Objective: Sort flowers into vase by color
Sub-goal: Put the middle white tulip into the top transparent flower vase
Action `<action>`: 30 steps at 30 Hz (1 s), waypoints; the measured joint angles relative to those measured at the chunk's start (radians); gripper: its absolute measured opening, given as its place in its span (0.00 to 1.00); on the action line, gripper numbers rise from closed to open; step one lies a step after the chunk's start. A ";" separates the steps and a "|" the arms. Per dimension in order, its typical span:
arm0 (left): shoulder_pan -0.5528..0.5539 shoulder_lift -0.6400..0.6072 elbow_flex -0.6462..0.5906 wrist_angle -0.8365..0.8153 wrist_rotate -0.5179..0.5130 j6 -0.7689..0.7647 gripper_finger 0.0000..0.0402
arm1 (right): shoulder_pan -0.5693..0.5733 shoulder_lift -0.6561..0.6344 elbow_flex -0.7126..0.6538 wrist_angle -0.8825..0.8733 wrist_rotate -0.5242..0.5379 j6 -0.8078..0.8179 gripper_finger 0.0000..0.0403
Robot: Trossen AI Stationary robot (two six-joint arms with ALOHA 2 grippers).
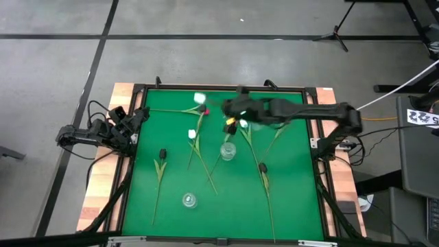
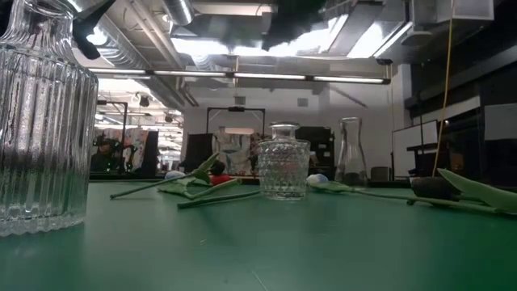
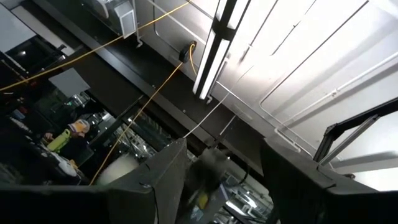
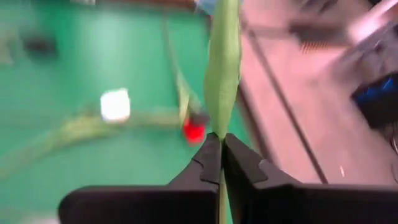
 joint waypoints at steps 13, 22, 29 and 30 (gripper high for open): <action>0.000 0.000 0.000 -0.036 -0.061 -0.001 0.50 | 0.117 -0.538 -0.124 0.235 0.312 -0.219 0.02; 0.000 0.000 0.000 -0.051 -0.086 -0.024 0.50 | 0.112 -0.748 -0.761 1.145 0.157 -0.302 0.01; 0.000 0.000 0.000 -0.051 -0.088 -0.025 0.50 | 0.049 -0.789 -1.122 1.604 0.141 -0.192 0.01; 0.000 0.000 0.000 -0.052 -0.089 -0.025 0.50 | 0.044 -0.789 -1.146 1.639 0.135 -0.188 0.01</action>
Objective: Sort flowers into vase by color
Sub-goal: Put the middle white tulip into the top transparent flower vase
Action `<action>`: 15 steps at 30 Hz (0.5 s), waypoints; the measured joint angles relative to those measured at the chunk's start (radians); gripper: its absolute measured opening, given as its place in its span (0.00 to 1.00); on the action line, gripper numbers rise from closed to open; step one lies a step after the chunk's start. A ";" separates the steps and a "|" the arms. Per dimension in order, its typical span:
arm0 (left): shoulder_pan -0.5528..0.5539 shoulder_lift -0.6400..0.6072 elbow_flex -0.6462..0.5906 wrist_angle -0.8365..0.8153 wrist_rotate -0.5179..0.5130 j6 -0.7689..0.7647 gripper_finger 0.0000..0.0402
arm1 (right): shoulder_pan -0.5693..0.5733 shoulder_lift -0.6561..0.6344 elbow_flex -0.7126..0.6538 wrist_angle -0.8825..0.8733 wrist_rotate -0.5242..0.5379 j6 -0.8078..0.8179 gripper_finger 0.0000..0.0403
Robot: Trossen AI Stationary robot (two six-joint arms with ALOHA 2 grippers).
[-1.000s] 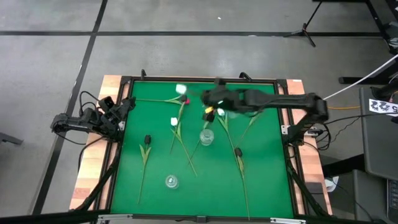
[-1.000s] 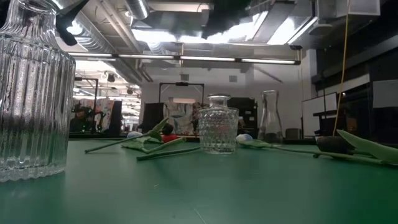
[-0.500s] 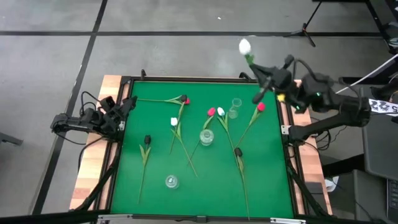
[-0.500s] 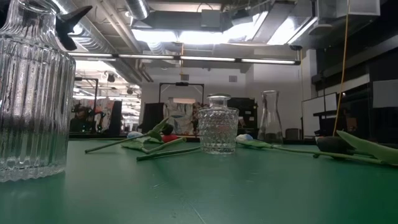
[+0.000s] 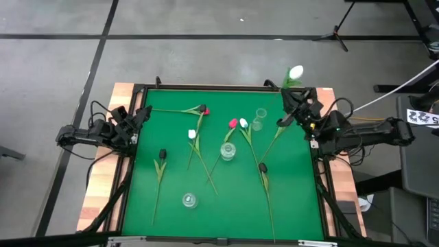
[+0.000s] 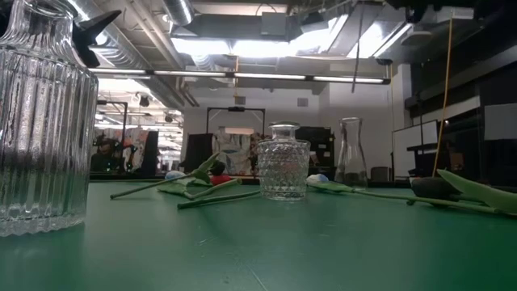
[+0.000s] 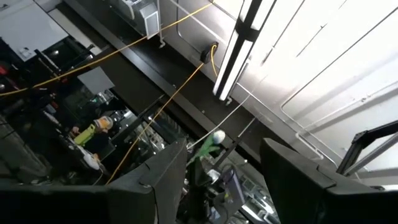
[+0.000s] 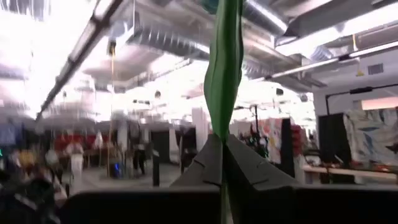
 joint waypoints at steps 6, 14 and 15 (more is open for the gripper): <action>0.000 0.000 0.000 -0.023 -0.028 -0.001 0.50 | -0.059 0.000 -0.087 0.030 -0.003 0.056 0.01; 0.000 0.000 0.000 -0.052 -0.033 -0.010 0.50 | -0.154 0.001 -0.123 0.013 -0.041 0.109 0.01; 0.000 0.000 0.000 -0.056 -0.033 -0.010 0.50 | -0.169 0.001 -0.123 0.006 -0.059 0.125 0.01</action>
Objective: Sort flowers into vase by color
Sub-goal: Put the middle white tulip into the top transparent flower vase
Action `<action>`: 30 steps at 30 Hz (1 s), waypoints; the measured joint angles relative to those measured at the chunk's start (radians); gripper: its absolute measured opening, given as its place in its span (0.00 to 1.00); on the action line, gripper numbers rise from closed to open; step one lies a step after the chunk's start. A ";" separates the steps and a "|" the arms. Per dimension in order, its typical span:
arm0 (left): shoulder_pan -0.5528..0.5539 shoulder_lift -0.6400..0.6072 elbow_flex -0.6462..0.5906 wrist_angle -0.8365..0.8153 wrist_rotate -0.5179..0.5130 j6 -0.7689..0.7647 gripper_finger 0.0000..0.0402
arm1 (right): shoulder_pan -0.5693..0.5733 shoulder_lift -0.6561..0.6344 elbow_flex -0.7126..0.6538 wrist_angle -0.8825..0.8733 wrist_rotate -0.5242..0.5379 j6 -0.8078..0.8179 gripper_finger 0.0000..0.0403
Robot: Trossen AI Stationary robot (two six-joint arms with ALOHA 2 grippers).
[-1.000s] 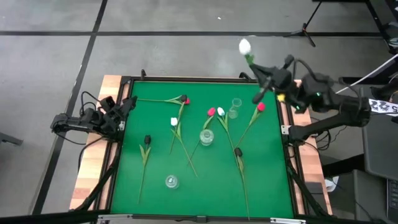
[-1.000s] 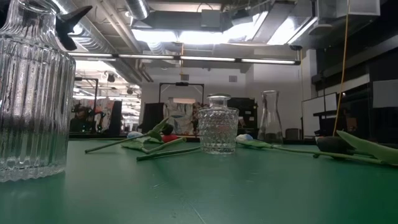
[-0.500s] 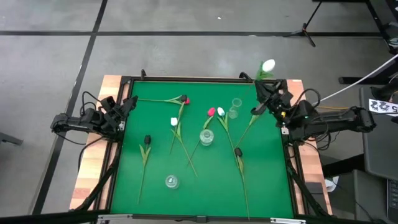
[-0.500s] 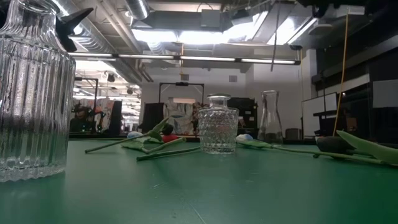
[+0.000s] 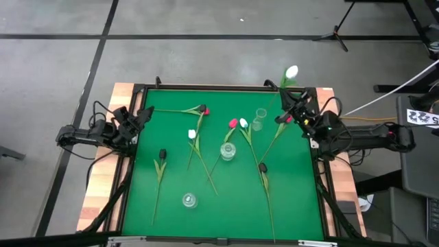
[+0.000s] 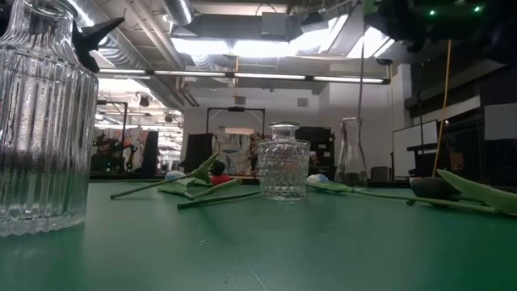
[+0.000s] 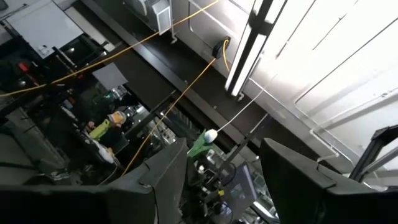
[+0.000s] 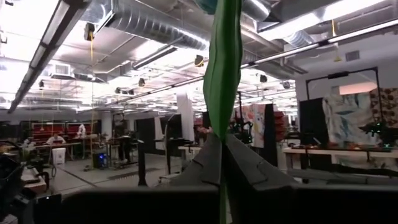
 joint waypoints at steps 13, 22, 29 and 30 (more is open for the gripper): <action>0.000 0.000 0.000 -0.036 -0.031 0.000 0.50 | -0.060 0.071 0.000 -0.043 -0.100 0.109 0.02; 0.000 0.000 0.000 -0.048 -0.034 0.000 0.50 | -0.060 0.160 0.000 -0.055 -0.101 0.108 0.02; 0.000 0.000 0.000 -0.048 -0.034 0.000 0.50 | -0.059 0.219 -0.015 0.048 -0.155 0.067 0.02; 0.000 0.000 0.000 -0.048 -0.034 0.000 0.50 | -0.059 0.223 -0.029 0.092 -0.163 0.055 0.02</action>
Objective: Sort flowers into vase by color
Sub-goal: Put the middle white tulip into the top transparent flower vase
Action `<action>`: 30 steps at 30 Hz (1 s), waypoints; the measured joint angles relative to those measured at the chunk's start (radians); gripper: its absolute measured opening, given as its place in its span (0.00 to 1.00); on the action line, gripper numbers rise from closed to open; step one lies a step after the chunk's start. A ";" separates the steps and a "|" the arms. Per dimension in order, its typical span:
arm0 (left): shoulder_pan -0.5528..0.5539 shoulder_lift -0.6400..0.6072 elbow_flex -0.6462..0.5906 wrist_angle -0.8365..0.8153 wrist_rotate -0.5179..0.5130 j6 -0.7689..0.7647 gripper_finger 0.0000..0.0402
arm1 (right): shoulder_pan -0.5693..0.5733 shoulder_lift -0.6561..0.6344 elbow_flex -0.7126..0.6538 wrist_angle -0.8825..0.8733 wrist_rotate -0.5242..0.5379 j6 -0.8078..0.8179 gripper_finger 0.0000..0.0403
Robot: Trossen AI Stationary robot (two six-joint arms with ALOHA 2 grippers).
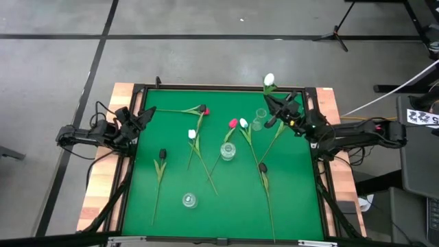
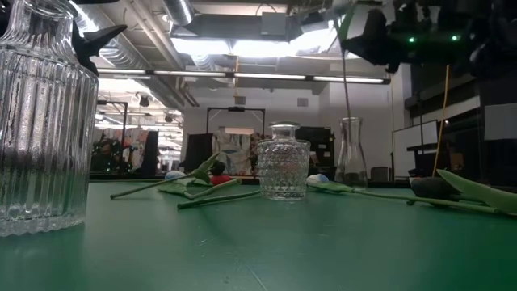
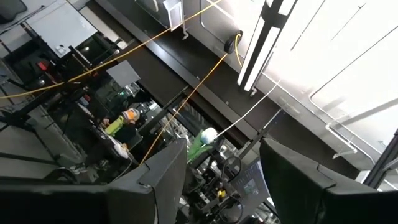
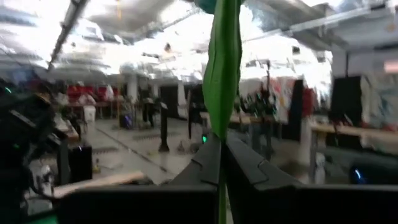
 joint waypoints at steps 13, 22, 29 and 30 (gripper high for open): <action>0.000 0.000 0.000 0.000 -0.004 0.000 0.50 | 0.000 0.004 -0.158 0.156 0.046 0.024 0.02; 0.000 0.000 0.000 -0.012 -0.026 0.000 0.50 | 0.000 0.064 -0.158 0.152 0.008 0.055 0.02; 0.000 0.000 0.000 -0.027 -0.026 -0.011 0.50 | 0.000 0.173 -0.158 0.308 -0.010 0.065 0.02; 0.000 0.000 0.000 -0.027 -0.026 -0.012 0.50 | 0.000 0.190 -0.158 0.323 -0.010 0.064 0.02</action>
